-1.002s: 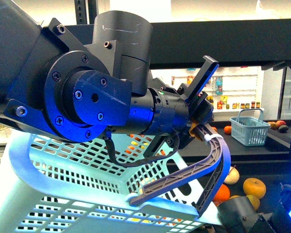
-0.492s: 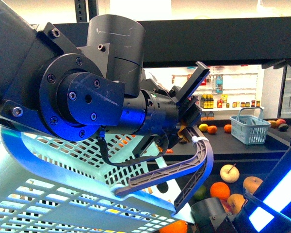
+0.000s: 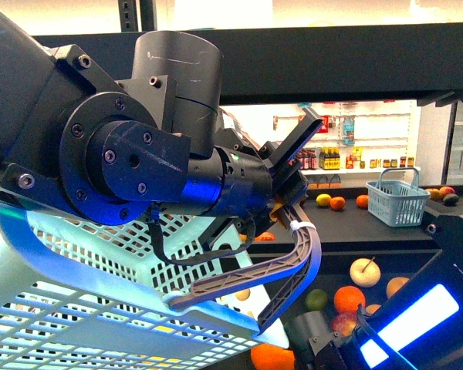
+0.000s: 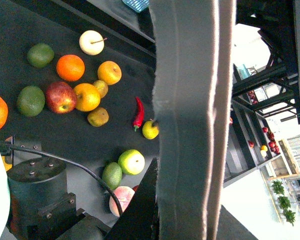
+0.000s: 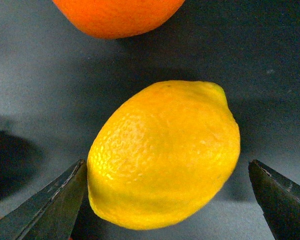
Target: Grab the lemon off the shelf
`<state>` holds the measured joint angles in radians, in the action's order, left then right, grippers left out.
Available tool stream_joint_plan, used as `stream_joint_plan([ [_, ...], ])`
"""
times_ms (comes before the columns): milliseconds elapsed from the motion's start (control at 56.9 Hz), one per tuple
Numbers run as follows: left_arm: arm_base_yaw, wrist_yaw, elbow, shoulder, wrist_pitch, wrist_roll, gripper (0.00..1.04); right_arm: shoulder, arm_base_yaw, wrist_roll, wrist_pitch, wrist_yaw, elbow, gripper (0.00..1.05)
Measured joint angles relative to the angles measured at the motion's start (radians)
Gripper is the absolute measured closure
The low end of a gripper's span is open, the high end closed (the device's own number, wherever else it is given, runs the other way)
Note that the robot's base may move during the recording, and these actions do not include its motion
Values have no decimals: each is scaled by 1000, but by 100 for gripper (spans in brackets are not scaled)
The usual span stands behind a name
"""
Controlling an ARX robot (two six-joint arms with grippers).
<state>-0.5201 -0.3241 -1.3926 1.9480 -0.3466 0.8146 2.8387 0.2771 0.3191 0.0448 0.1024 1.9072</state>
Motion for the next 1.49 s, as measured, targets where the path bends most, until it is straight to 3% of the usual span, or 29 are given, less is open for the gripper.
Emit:
stream_joint_plan([
  [229, 0, -9, 0, 0, 0, 13, 97, 79, 0, 11, -55, 17, 118, 8],
  [334, -1, -37, -3, -2, -3, 48, 97, 90, 1, 26, -53, 29, 134, 17],
  [492, -15, -53, -7, -2, -8, 69, 97, 92, 10, 27, -27, 29, 131, 17],
  [862, -21, -70, -10, -7, -8, 118, 97, -37, -34, -61, 101, 13, -125, 20],
  [1178, -37, -110, -12, -17, -11, 177, 97, -262, -192, -277, 203, -45, -472, 21],
  [1495, -41, -106, -16, -16, -14, 172, 97, -504, -413, -518, 139, -143, -597, 21],
])
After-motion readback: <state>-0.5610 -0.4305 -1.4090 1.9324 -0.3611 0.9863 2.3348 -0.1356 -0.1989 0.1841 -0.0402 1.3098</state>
